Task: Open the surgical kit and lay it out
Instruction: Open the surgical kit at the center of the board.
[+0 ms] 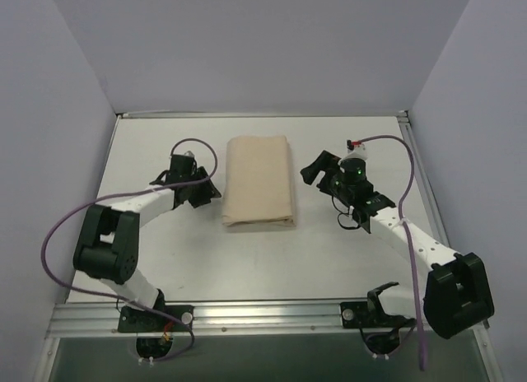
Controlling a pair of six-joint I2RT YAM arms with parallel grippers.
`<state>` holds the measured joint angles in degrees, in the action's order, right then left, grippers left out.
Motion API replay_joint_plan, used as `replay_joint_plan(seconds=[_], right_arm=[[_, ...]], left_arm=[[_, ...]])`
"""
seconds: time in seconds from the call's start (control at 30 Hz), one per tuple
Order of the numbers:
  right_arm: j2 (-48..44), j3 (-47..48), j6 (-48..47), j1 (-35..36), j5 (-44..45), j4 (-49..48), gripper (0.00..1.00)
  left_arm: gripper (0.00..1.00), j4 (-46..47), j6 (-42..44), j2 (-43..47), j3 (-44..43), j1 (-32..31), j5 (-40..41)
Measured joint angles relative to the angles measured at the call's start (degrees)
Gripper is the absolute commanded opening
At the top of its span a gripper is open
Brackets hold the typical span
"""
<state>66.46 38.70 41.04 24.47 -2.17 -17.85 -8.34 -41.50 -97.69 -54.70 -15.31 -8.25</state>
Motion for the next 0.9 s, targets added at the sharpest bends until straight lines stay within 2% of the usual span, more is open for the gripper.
replay_joint_plan(seconds=[0.03, 0.13, 0.23, 0.37, 0.63, 0.73, 0.8, 0.9], right_arm=[[2.6, 1.4, -1.2, -1.9, -1.1, 0.3, 0.77], [11.4, 5.6, -4.5, -4.3, -4.9, 0.9, 0.73], [18.5, 7.3, -6.2, -4.1, -9.8, 0.5, 0.71], [23.5, 7.4, -7.0, -3.5, -14.8, -0.1, 0.69], [24.4, 7.9, -7.0, -3.0, -18.3, -4.5, 0.68], [26.2, 9.5, -7.1, -3.0, -19.1, -5.8, 0.61], [28.5, 11.2, -7.1, -3.0, -19.8, -6.5, 0.51], [31.1, 12.4, -6.8, -2.9, -20.9, -7.8, 0.43]], left_arm=[[0.60, -0.2, -0.3, 2.8, 1.8, 0.1, 0.3], [0.68, -0.7, -0.2, 10.1, 4.2, -0.5, 0.5], [0.70, -0.8, 1.6, 16.3, 4.1, -2.5, 0.3], [0.73, -0.8, 4.9, 21.2, 3.5, -7.8, 0.5], [0.74, 0.3, 9.9, 21.1, 3.3, -16.2, 1.2], [0.74, 1.7, 10.6, 19.8, 3.3, -18.6, 1.9], [0.73, 2.4, 10.7, 19.3, 3.3, -20.1, 2.5], [0.73, 2.6, 10.8, 18.6, 3.2, -21.5, 4.0]])
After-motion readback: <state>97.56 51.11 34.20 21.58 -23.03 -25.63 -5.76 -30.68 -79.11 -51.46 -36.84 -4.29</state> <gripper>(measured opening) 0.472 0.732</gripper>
